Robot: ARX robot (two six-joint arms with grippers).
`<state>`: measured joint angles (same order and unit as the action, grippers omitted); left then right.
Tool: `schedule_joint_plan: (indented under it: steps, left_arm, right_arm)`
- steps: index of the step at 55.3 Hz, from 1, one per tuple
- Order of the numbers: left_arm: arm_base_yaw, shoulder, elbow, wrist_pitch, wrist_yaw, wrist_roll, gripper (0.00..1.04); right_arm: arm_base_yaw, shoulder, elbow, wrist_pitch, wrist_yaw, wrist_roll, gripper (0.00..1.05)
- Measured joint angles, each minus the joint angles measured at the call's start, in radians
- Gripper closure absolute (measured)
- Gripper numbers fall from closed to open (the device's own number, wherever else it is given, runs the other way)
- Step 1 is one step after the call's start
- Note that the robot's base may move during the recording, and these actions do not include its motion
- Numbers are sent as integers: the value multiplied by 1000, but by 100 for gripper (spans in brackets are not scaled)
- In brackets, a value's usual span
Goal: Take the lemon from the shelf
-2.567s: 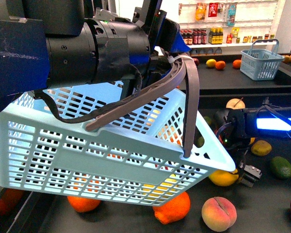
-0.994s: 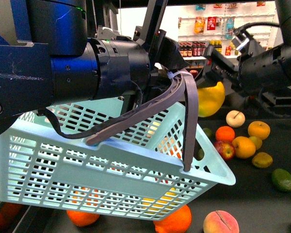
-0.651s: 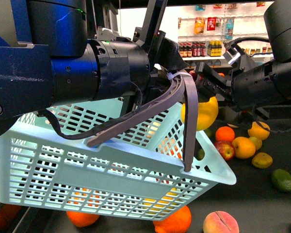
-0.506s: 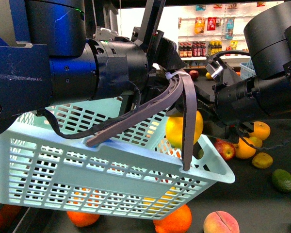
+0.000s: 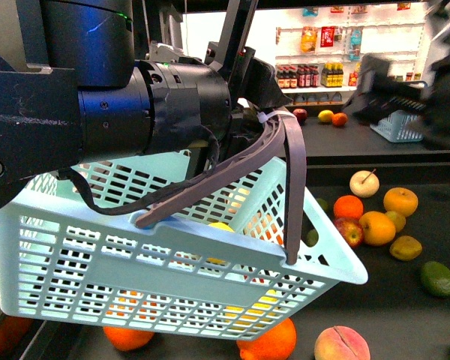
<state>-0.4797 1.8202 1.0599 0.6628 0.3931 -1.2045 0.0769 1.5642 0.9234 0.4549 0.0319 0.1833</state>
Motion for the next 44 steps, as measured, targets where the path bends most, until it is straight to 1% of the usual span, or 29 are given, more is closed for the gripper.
schedule_joint_plan:
  steps: [5, 7, 13, 18, 24, 26, 29, 30, 32, 33, 35, 37, 40, 41, 44]
  left_arm:
    - [0, 0, 0, 0, 0, -1, 93]
    - [0, 0, 0, 0, 0, -1, 93]
    - [0, 0, 0, 0, 0, 0, 93]
    - [0, 0, 0, 0, 0, -1, 93]
    - [0, 0, 0, 0, 3, -1, 93]
    - [-1, 0, 0, 0, 3, -1, 93]
    - [-1, 0, 0, 0, 2, -1, 93]
    - [-1, 0, 0, 0, 2, -1, 93]
    - [-1, 0, 0, 0, -1, -1, 93]
    - [-1, 0, 0, 0, -1, -1, 93]
    - [-1, 0, 0, 0, 0, -1, 93]
    - [-1, 0, 0, 0, 0, 0, 93]
    - [-1, 0, 0, 0, 2, 0, 93]
    - [-1, 0, 0, 0, 2, 0, 93]
    - [-1, 0, 0, 0, 2, -1, 93]
  right_arm:
    - [-19, -176, -145, 72, 93, -111, 7]
    - [-23, -237, -196, 78, 116, -135, 7]
    - [-26, -446, -360, 50, 186, -196, 7]
    - [-8, -645, -482, -35, 267, -227, 7]
    - [65, -890, -578, -190, 389, -238, 7]
    - [107, -972, -598, -247, 438, -245, 7]
    - [201, -1112, -623, -352, 545, -253, 7]
    - [220, -1172, -631, -394, 531, -243, 10]
    - [228, -1269, -651, -457, 406, -224, 18]
    - [229, -1287, -658, -462, 382, -222, 19]
    - [227, -1344, -693, -465, 307, -214, 26]
    - [220, -1374, -718, -464, 274, -208, 31]
    - [193, -1413, -767, -460, 226, -201, 42]
    - [188, -1418, -774, -460, 219, -201, 43]
    - [150, -1445, -817, -459, 181, -198, 53]
